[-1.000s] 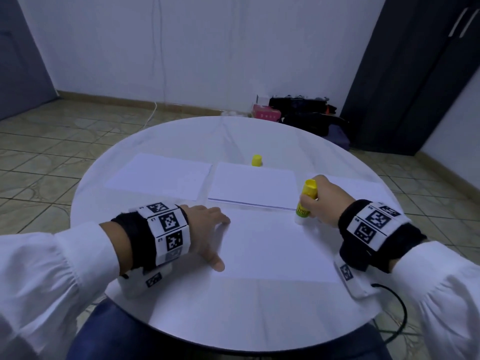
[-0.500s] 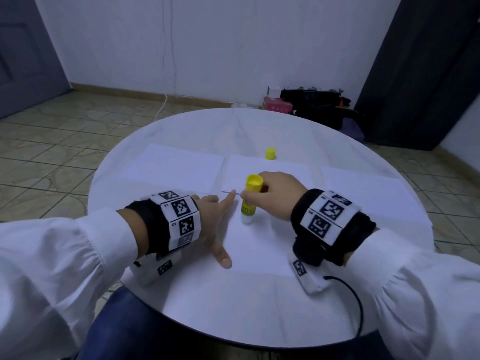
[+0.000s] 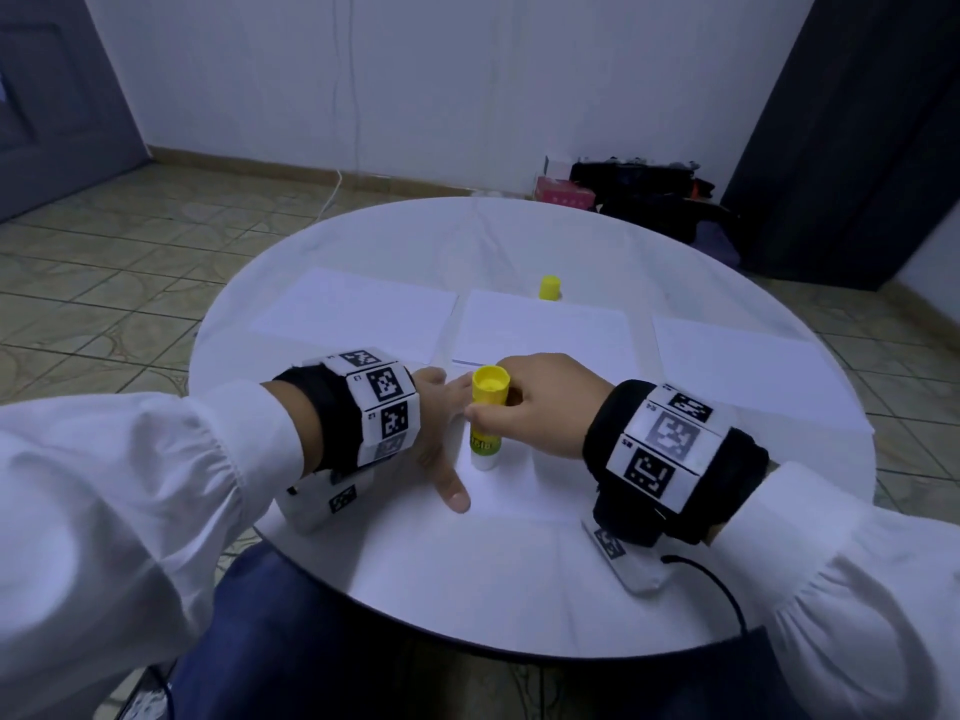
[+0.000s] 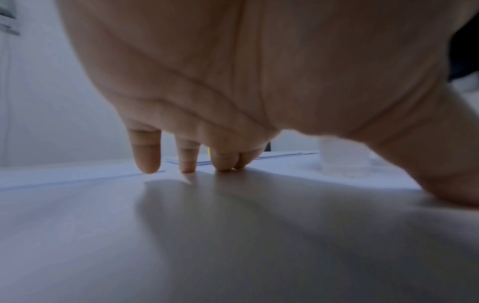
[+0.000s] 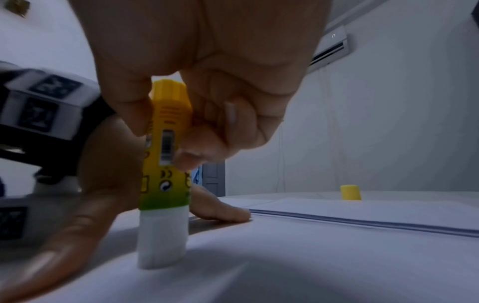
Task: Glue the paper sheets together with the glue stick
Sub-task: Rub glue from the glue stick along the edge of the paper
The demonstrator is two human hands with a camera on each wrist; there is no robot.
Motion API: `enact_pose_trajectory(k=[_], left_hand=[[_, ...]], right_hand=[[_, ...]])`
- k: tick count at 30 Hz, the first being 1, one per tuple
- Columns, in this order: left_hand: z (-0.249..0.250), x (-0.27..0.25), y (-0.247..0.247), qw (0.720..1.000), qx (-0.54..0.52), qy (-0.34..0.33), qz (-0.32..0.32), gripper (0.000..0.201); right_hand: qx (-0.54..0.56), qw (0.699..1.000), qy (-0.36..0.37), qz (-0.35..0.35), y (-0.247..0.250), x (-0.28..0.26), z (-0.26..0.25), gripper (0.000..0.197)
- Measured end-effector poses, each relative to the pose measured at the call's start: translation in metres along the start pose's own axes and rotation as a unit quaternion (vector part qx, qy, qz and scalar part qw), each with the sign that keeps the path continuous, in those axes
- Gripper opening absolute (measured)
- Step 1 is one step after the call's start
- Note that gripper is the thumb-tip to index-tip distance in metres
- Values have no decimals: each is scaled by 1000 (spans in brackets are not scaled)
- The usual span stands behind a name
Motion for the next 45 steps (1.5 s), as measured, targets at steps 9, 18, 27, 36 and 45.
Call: enact_pose_trajectory(k=[9, 18, 27, 36, 45], left_hand=[[12, -13, 11, 995, 72, 64, -12, 128], [28, -17, 16, 989, 120, 81, -32, 121], [27, -13, 14, 990, 112, 78, -40, 124], [27, -10, 14, 991, 113, 67, -40, 122], [15, 4, 8, 991, 105, 76, -39, 130]], right_hand=[[5, 1000, 7, -14, 2, -40, 8, 26], [10, 997, -81, 5, 26, -87, 92, 27], [19, 988, -153, 25, 44, -90, 143, 27], [13, 969, -232, 88, 62, -45, 172, 25], [24, 978, -196, 67, 52, -76, 157, 27]])
Point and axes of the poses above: each hand's wrist, its own x-axis towards the middle knuckle, its own y-axis out of the back of the hand, z = x × y, the point moved 10 cm from there along x, towards the middle knuckle, and after that the axes turned 7 degrees about -x, right-handed, at the moved point
